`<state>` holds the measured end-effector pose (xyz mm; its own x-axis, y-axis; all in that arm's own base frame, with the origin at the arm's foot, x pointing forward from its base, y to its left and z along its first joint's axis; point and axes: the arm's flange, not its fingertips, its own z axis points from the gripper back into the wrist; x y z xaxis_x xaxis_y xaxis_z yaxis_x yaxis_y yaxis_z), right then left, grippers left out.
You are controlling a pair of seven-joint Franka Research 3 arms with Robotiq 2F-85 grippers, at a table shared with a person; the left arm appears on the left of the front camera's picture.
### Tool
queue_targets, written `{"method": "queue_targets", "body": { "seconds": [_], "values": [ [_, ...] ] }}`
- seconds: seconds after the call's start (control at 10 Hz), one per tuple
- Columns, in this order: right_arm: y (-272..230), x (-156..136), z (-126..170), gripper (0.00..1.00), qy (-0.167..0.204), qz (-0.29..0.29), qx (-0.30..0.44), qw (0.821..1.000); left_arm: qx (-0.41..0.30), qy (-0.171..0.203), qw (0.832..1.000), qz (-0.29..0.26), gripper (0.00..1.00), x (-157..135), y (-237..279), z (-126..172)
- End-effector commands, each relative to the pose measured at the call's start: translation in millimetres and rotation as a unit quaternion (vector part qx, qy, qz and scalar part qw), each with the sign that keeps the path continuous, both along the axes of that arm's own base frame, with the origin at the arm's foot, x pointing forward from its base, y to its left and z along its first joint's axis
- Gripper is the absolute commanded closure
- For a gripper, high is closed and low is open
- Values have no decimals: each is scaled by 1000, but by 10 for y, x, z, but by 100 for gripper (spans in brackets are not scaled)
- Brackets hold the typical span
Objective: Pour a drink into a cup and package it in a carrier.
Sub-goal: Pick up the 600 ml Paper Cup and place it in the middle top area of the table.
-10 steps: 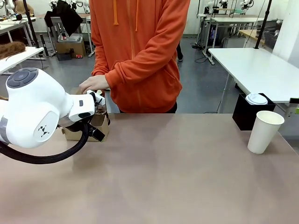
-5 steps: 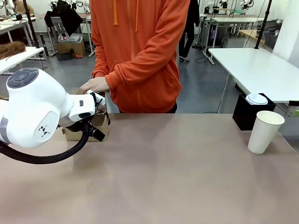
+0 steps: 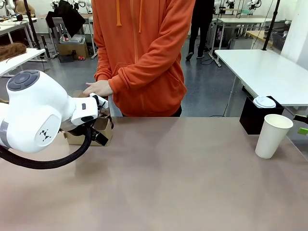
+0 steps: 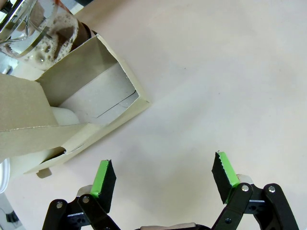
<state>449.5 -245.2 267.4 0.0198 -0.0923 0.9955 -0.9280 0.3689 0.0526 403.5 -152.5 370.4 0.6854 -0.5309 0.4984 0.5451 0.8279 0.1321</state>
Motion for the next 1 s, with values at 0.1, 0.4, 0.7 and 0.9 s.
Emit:
{"method": "queue_targets", "body": {
  "seconds": [0.1,0.4,0.7,0.9],
  "values": [
    [265,-45,-290,0,-16,22,8,1000,-1,0,1000,0,0,-1,5,1],
    [436,-39,-391,0,-9,9,1,1000,-1,0,1000,0,0,-1,5,1],
    [663,27,-473,0,1,14,-6,1000,-1,0,1000,0,0,-1,5,1],
    [788,86,-513,0,9,17,-13,1000,-1,0,1000,0,0,-1,5,1]
  ]
}}
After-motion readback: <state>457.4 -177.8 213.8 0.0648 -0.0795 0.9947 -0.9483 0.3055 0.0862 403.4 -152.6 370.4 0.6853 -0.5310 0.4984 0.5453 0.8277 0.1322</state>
